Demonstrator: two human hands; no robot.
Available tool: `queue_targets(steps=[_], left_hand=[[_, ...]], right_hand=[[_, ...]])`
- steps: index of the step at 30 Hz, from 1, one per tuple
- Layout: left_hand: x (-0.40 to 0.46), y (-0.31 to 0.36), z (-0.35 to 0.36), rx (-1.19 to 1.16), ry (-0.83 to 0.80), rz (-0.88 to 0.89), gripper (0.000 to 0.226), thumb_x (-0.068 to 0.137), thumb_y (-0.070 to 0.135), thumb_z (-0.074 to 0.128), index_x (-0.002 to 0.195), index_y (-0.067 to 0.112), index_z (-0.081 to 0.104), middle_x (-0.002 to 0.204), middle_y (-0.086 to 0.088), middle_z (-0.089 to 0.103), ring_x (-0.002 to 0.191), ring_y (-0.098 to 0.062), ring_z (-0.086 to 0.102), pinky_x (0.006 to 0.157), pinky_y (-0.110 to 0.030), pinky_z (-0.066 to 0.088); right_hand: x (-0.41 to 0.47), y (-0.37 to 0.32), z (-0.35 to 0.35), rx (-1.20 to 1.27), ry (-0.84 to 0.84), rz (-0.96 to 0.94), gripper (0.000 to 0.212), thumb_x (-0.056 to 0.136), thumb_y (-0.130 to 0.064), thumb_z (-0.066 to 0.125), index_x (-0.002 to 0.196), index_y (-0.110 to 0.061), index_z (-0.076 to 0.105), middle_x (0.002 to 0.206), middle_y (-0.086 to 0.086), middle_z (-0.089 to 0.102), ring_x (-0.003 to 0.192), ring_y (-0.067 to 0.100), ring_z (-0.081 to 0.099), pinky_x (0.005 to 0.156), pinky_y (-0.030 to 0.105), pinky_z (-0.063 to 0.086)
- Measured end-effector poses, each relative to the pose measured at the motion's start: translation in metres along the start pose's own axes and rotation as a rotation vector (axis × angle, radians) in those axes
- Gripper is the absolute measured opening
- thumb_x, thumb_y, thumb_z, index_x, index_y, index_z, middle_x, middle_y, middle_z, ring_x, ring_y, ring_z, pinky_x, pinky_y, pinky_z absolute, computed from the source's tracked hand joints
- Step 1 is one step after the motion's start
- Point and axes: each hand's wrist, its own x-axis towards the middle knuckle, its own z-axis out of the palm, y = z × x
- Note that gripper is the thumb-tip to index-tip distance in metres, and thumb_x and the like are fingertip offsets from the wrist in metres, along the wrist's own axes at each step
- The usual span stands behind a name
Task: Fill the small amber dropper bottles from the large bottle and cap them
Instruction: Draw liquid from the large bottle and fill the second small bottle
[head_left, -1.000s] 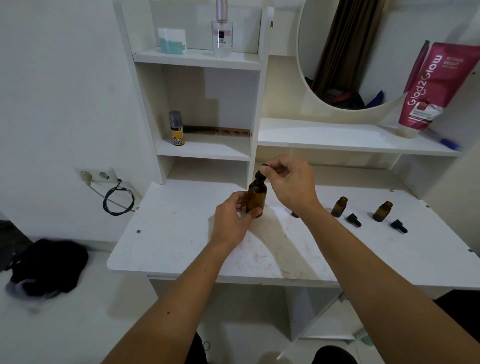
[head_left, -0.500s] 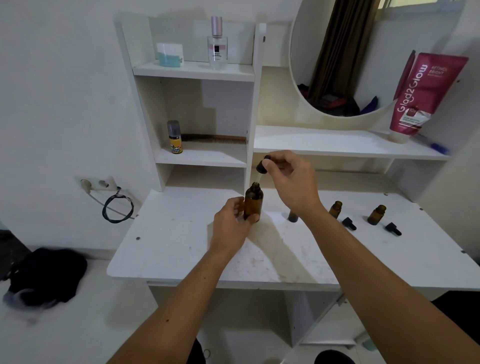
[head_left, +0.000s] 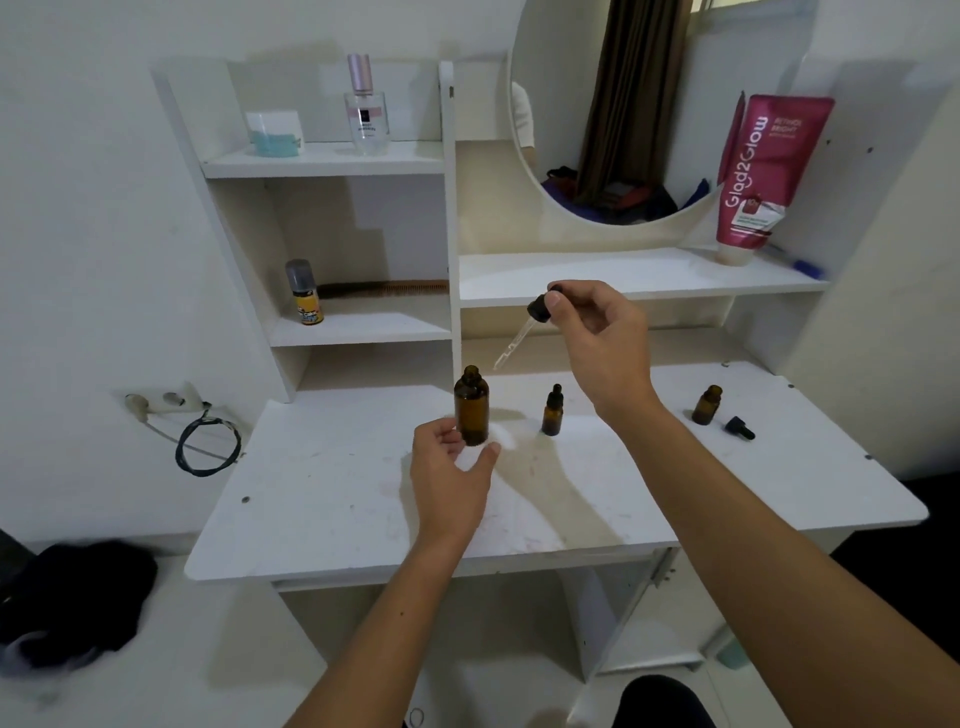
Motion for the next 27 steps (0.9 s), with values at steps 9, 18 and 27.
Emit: queue_targets(steps=[9, 18, 27], left_hand=[[-0.024, 0.017, 0.056, -0.043, -0.279, 0.066, 0.045, 0.086, 0.028, 0.084, 0.123, 0.023, 0.060, 0.109, 0.010, 0.068, 0.100, -0.009, 0.067, 0.086, -0.016, 0.057], [-0.020, 0.028, 0.112, 0.027, -0.401, 0.131, 0.055, 0.092, 0.024, 0.078, 0.142, 0.019, 0.056, 0.140, 0.004, 0.063, 0.126, -0.008, 0.060, 0.101, -0.015, 0.045], [0.002, 0.033, 0.160, 0.069, -0.408, 0.182, 0.060, 0.092, 0.023, 0.078, 0.146, 0.016, 0.052, 0.144, 0.001, 0.059, 0.132, -0.013, 0.057, 0.112, -0.030, 0.046]], right_hand=[[-0.004, 0.023, -0.082, -0.130, 0.108, 0.037, 0.017, 0.099, -0.024, 0.072, 0.113, -0.017, 0.076, 0.099, -0.008, 0.078, 0.095, 0.004, 0.074, 0.086, 0.015, 0.055], [0.004, 0.049, -0.132, -0.203, 0.194, 0.101, 0.017, 0.099, -0.028, 0.070, 0.114, -0.020, 0.075, 0.095, -0.010, 0.079, 0.072, -0.004, 0.068, 0.052, 0.008, 0.048], [0.014, 0.066, -0.135, -0.200, 0.158, 0.064, 0.016, 0.100, -0.019, 0.070, 0.112, -0.011, 0.074, 0.095, -0.008, 0.079, 0.085, -0.003, 0.073, 0.071, 0.008, 0.053]])
